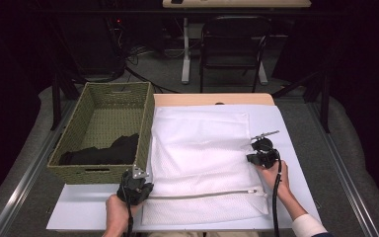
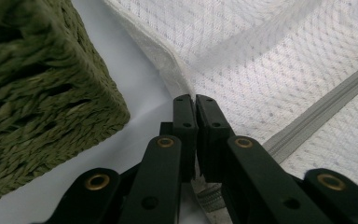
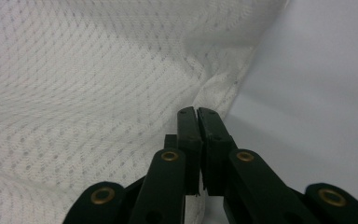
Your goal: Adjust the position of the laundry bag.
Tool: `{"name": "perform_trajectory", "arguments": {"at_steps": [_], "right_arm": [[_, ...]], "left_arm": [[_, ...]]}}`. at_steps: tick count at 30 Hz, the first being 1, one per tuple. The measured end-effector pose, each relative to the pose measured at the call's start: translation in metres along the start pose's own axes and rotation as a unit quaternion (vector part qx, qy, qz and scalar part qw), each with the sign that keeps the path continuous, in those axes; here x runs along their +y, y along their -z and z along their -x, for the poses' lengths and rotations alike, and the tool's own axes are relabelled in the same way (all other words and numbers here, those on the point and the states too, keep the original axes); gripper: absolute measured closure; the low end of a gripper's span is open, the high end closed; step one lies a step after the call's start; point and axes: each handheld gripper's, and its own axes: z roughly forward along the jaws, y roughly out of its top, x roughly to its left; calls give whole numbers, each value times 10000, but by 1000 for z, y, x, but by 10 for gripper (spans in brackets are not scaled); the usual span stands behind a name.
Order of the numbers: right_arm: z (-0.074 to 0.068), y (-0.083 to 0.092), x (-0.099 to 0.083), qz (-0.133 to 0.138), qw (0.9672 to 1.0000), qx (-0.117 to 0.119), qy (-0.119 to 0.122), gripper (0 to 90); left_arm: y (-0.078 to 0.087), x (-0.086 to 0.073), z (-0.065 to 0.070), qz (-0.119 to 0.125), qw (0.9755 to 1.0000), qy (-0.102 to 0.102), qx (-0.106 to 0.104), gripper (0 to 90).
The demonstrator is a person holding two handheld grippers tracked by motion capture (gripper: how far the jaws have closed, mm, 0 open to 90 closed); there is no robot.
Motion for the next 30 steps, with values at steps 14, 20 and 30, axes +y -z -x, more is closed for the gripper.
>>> {"name": "perform_trajectory", "arguments": {"at_steps": [14,20,30], "right_arm": [[5,21,-22,-278,9985,437,-205,562],[-6,16,-21,-247,9993,285,-17,775],[-3,11,-15,-163,9997,202,-31,883]], "left_arm": [[12,-14,-1,-443,9974,154,-538,601],[10,-14,2,-369,9978,60,-555,762],[2,-4,2,-205,9991,45,-368,839]]}}
